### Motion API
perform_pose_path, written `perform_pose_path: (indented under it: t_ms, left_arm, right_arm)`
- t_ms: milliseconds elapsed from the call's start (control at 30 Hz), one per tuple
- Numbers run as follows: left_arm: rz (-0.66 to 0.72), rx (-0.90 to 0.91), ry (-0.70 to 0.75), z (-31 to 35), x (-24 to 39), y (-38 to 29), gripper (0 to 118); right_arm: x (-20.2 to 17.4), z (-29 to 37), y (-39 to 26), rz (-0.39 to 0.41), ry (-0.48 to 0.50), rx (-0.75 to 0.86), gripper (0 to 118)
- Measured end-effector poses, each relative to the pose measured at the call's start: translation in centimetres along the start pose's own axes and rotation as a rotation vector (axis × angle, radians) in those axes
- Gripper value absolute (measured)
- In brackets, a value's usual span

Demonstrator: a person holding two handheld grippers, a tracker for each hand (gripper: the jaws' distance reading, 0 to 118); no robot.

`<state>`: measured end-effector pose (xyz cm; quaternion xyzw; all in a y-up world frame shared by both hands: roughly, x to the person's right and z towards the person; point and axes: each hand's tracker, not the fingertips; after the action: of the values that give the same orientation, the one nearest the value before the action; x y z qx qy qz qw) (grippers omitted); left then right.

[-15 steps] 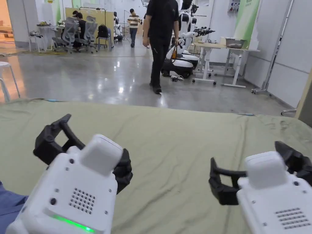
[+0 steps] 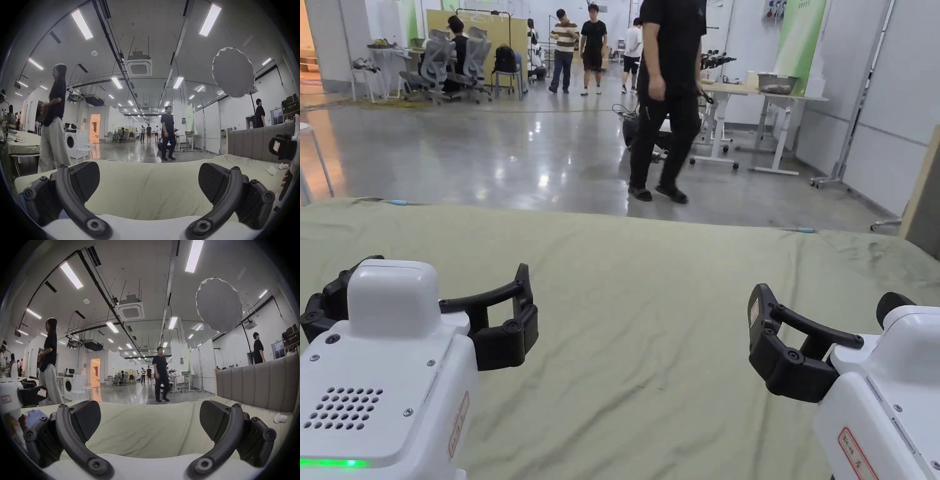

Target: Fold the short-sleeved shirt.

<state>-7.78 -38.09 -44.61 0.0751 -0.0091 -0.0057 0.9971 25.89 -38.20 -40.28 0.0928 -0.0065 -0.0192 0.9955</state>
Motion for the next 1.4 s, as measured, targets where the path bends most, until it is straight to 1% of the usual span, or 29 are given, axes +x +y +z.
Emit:
perform_pose_path:
  t_ms: [100, 200, 333, 633, 1400]
  left_arm:
    - [0.002, -0.037, -0.009, -0.18, -0.18, -0.12, 118]
    - [-0.007, -0.035, 0.001, -0.1, -0.16, -0.15, 118]
    - [-0.028, -0.044, -0.004, -0.16, -0.1, -0.01, 118]
    - [-0.023, -0.023, -0.011, -0.29, -0.05, 0.66, 118]
    - [-0.055, -0.033, -0.016, -0.55, -0.14, 0.76, 118]
  right_arm:
    - [-0.01, -0.14, -0.28, -0.005, -0.003, -0.003, 118]
    - [-0.09, -0.25, -0.25, 0.008, -0.015, -0.002, 118]
    - [-0.24, -0.36, -0.01, 0.01, -0.006, -0.003, 118]
    - [-0.4, -0.61, 0.17, -0.003, 0.011, -0.022, 118]
    - [-0.2, -1.0, 0.02, 0.004, 0.001, -0.036, 118]
